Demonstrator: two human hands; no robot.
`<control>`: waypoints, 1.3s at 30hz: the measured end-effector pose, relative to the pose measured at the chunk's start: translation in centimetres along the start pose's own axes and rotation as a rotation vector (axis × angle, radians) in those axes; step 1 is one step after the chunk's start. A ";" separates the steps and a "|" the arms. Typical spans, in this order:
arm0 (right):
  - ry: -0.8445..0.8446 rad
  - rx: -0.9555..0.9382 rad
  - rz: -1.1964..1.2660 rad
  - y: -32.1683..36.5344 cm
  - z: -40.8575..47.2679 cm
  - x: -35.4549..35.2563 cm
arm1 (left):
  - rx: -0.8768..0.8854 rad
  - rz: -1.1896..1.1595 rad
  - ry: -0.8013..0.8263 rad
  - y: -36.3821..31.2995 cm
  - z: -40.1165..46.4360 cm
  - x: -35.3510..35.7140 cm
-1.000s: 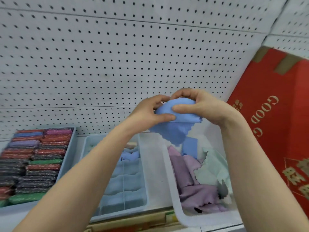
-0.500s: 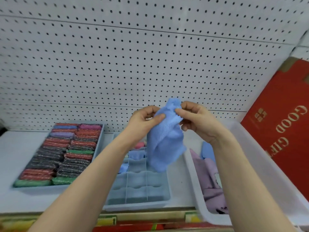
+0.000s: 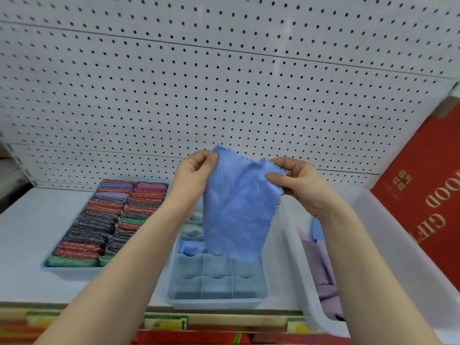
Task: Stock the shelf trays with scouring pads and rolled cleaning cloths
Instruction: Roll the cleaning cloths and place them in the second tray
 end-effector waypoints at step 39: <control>-0.528 -0.134 0.165 -0.1 0.3 -1.7 | -0.169 0.030 0.335 0.3 -1.3 -2.8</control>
Point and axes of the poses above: each hand's wrist, its own z-axis towards the middle knuckle, its own x-axis out of the palm, y = z × x, the point moved 2 cm from there along z, towards the middle knuckle, and after that the axes turned 12 degrees about y, right-handed, at the moved point
